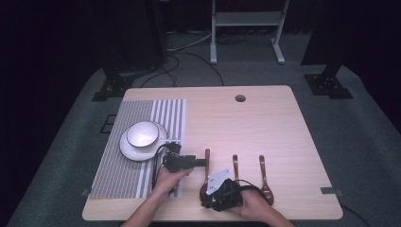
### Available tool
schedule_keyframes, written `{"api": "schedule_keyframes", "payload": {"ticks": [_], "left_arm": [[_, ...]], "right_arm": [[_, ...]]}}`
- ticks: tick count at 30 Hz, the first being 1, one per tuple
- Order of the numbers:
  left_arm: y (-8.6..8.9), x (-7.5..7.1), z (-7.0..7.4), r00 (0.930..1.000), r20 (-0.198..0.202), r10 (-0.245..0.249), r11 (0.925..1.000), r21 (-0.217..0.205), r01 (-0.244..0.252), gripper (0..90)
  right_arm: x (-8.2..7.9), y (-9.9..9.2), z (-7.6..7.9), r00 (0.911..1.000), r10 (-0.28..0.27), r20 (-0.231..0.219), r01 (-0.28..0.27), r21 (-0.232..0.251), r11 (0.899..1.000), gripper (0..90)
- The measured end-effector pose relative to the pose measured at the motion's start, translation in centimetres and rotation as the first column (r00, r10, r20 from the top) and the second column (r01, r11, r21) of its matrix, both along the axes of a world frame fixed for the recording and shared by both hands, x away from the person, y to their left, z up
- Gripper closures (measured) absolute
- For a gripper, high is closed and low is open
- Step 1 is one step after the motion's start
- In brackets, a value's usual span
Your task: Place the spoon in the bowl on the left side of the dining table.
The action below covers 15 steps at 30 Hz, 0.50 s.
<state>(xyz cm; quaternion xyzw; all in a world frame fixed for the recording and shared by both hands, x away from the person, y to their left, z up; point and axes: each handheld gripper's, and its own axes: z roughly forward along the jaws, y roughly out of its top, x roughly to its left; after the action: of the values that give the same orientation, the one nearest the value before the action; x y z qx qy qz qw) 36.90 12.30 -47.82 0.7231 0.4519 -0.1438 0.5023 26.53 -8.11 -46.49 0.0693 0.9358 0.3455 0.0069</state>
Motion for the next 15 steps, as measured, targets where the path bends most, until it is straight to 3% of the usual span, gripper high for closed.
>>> {"api": "schedule_keyframes", "payload": {"ticks": [4, 10, 15], "left_arm": [[-1.0, 0.8, -0.2, 0.9998, -0.020, -0.003, 0.9998, -0.018, 0.003, 24.9], [-1.3, 1.3, -0.9, 0.9990, -0.045, 0.001, 0.9993, -0.036, -0.003, 55.4], [-1.0, 1.4, -1.1, 0.9989, -0.038, -0.028, 0.9985, -0.048, 0.026, 68.1]], "right_arm": [[-0.1, 0.0, 0.0, 1.0000, 0.002, 0.008, -0.002, -0.004, 1.000, 66.2], [-0.2, 0.0, -0.1, 0.9998, 0.008, 0.020, -0.008, 0.002, 1.000, 66.2], [-0.1, -0.2, -0.1, 0.9999, 0.011, 0.012, -0.011, 0.011, 1.000, 66.2]]}}
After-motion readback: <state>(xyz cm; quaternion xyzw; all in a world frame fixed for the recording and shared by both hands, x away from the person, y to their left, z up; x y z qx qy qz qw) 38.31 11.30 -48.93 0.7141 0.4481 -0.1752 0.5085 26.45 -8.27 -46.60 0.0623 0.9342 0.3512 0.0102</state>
